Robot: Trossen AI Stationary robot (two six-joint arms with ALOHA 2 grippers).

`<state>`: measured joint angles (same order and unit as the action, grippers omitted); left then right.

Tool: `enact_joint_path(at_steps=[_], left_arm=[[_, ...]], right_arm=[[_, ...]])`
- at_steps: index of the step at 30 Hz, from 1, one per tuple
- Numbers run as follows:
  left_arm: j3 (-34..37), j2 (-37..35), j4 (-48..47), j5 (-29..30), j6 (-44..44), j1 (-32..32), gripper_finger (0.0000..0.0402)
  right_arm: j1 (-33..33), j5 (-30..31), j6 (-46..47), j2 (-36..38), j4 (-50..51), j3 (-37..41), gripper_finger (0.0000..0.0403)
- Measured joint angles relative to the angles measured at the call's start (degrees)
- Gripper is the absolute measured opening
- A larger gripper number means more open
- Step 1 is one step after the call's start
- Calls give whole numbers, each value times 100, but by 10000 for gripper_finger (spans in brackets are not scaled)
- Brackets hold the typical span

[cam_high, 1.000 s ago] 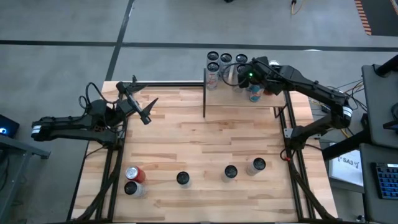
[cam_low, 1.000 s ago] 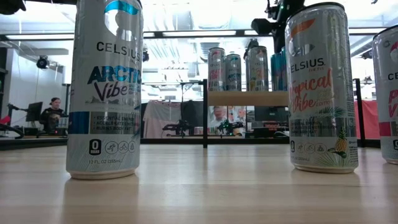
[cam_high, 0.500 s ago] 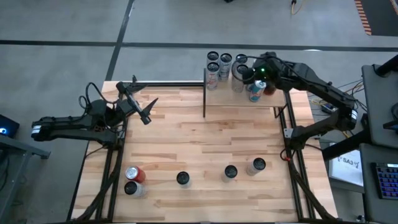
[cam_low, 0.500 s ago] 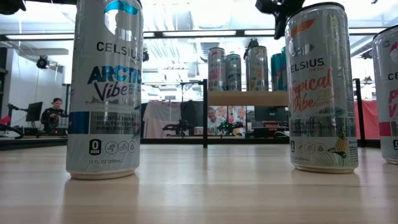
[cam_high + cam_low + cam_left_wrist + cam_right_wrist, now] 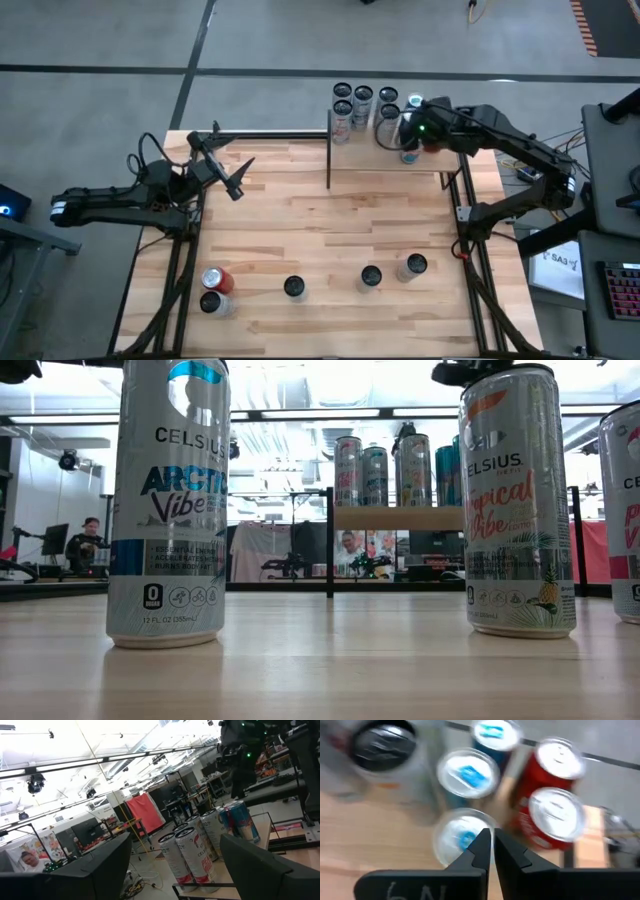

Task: Place canned beverage on shelf
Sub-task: Adjust the blue soda cans on the shelf

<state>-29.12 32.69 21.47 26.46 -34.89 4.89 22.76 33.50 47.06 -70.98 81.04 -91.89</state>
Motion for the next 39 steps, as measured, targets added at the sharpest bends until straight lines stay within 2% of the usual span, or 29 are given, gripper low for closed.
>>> enact_joint_path(at_steps=[4, 20, 28, 32, 39], left_arm=[[0, -2, 0, 0, -9, 0, 288], [0, -2, 0, 0, -15, -1, 288], [0, 20, 0, 0, -24, -2, 288], [0, 62, 0, 0, -63, -1, 288], [0, 101, 0, 0, -109, 0, 288]], right_arm=[[-26, 77, 238, -6, 375, 2, 13], [-341, 181, 198, -560, 187, 2, 13], [-339, 73, 239, -470, 154, -4, 13], [-339, 35, 185, -448, 128, -214, 13], [-177, 620, -267, -424, 35, -950, 13]])
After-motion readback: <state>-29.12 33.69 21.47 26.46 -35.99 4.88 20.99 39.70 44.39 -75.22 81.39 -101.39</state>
